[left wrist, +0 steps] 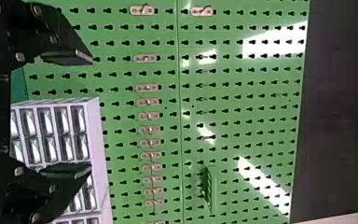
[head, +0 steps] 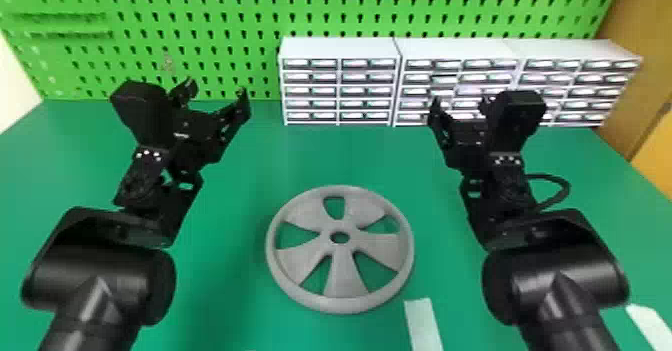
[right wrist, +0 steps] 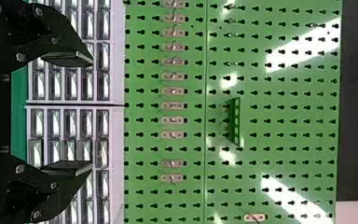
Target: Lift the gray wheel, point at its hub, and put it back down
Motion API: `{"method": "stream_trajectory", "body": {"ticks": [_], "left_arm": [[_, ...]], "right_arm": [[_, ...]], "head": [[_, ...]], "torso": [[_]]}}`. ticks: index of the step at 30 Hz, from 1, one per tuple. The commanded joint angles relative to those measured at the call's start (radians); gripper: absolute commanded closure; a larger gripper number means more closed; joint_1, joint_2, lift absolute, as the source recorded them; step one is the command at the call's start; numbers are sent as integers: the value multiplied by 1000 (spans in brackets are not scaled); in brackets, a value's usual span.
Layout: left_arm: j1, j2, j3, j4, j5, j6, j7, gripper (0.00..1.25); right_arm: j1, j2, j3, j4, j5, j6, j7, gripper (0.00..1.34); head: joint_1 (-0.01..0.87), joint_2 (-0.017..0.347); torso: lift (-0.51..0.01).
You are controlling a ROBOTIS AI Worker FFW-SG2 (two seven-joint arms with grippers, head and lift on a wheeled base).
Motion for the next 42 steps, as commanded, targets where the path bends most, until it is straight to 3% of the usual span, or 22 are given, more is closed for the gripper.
{"method": "stream_trajectory", "body": {"ticks": [1,5,9,13,20,42], "left_arm": [[-31,-6,-12,27,-4,-11,0,211],[-41,-10,-15,36,-7,-11,0,168],[-46,-10,-18,42,-4,-15,17,168],[-44,-10,-25,43,-5,-15,41,162],[-46,-10,-34,46,0,-15,61,167],[-52,-10,-37,71,-7,-44,81,157]], "right_arm": [[0,-3,11,8,13,-22,0,409],[-7,-11,19,15,28,-23,1,337],[-12,-14,5,52,-76,-45,44,223],[-12,-6,-29,92,-18,-153,106,85],[-9,17,-50,112,25,-181,106,84],[-40,17,-36,132,-26,-117,106,84]], "head": [[692,48],[692,48],[692,48],[692,48],[692,48],[692,48]], "torso": [[-88],[-88],[-88],[-88],[-88],[-88]]}}
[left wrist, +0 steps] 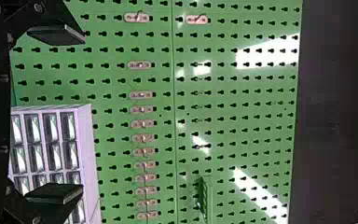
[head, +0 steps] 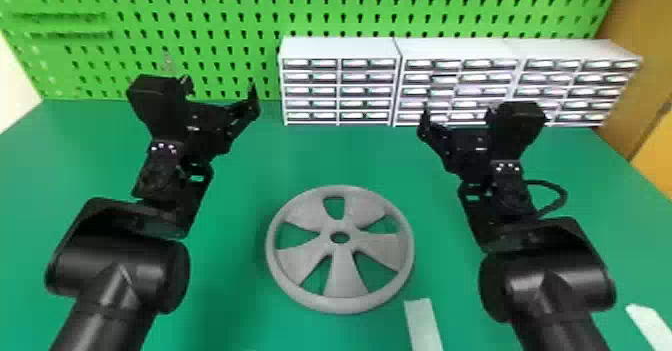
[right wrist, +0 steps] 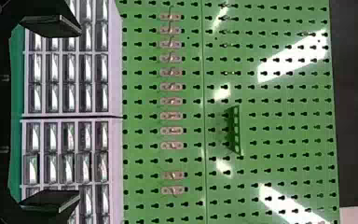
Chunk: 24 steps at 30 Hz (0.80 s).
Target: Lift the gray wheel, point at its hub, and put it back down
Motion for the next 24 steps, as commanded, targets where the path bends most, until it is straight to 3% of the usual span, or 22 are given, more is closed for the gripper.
{"method": "stream_trajectory", "body": {"ticks": [1,8,18,24], "left_arm": [[-5,0,2,1,3,1,1,157],[-69,3,2,1,36,-1,1,157],[-252,17,-12,13,55,-21,1,156],[-322,17,-13,15,56,-27,3,156]], "right_arm": [[-14,-3,-3,0,-6,4,0,84],[-77,-12,-3,0,-23,-3,0,84],[-232,-29,-2,0,-23,-46,-2,78],[-303,-39,7,0,-20,-69,-2,76]], "head": [[692,48],[692,48],[692,48],[692,48]], "torso": [[-88],[-88],[-88],[-88]]}}
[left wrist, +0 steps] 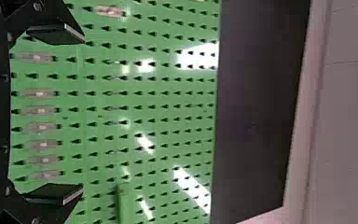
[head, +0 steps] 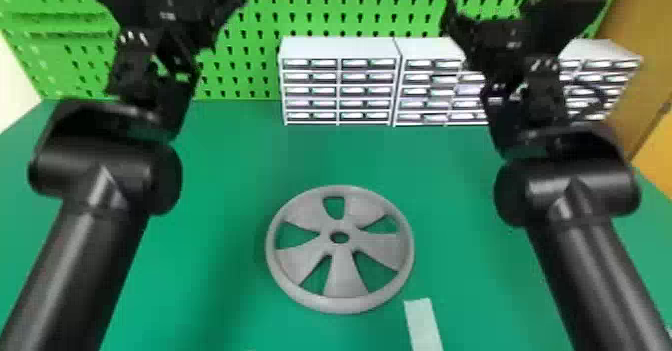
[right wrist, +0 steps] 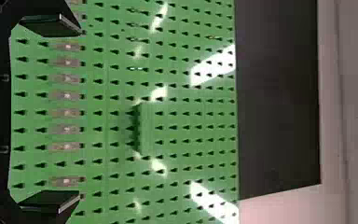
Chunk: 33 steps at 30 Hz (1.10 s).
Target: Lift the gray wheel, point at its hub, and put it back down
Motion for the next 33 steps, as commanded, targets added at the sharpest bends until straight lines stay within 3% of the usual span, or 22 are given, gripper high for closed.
{"method": "stream_trajectory", "body": {"ticks": [1,23,33], "left_arm": [[-57,0,-1,2,0,-6,3,156],[-293,4,-53,6,-26,-78,35,130],[-376,15,-39,-25,-30,-103,44,130]], "right_arm": [[-57,-9,8,0,1,-18,0,76],[-278,-45,19,0,-25,-50,-32,76],[-378,-75,27,-40,-26,-41,-43,78]], "head": [[692,48],[692,48],[692,48]], "torso": [[-88],[-88],[-88]]}}
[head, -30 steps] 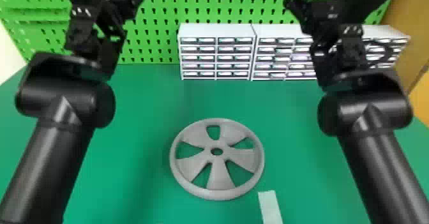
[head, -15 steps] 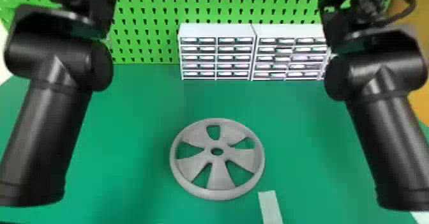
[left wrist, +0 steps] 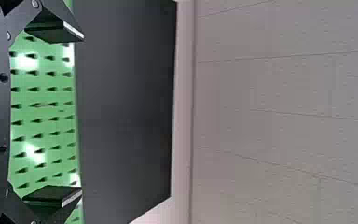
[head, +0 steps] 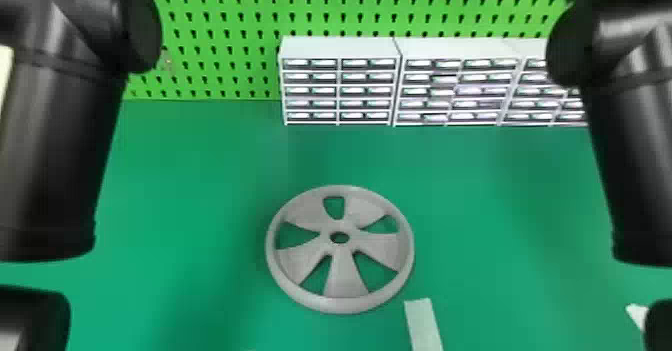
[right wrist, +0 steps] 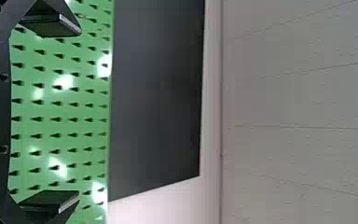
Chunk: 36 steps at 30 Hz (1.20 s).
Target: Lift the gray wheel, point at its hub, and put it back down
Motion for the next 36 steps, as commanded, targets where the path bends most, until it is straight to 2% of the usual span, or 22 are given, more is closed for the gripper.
{"method": "stream_trajectory", "body": {"ticks": [1,5,8,12,21,28,36], "left_arm": [[-31,10,2,-18,0,-3,6,130],[-49,10,2,-27,0,-6,12,130],[-69,21,1,-40,4,-8,12,128],[-101,36,-12,-49,12,-6,23,127],[-190,47,-32,-49,6,-6,35,102],[-250,61,-53,-49,-25,9,43,96],[-261,64,-58,-49,-39,24,52,94]], "right_arm": [[-47,-12,10,-28,12,8,-5,78],[-77,-23,12,-68,13,24,-11,78],[-100,-29,15,-89,15,32,-17,78],[-137,-41,24,-101,15,47,-28,76],[-220,-55,29,-123,26,69,-35,78],[-251,-59,6,-134,33,78,-45,78],[-265,-73,-2,-166,45,106,-52,76]], "head": [[692,48],[692,48],[692,48],[692,48],[692,48],[692,48],[692,48]], "torso": [[-88],[-88],[-88],[-88],[-88],[-88],[-88]]}}
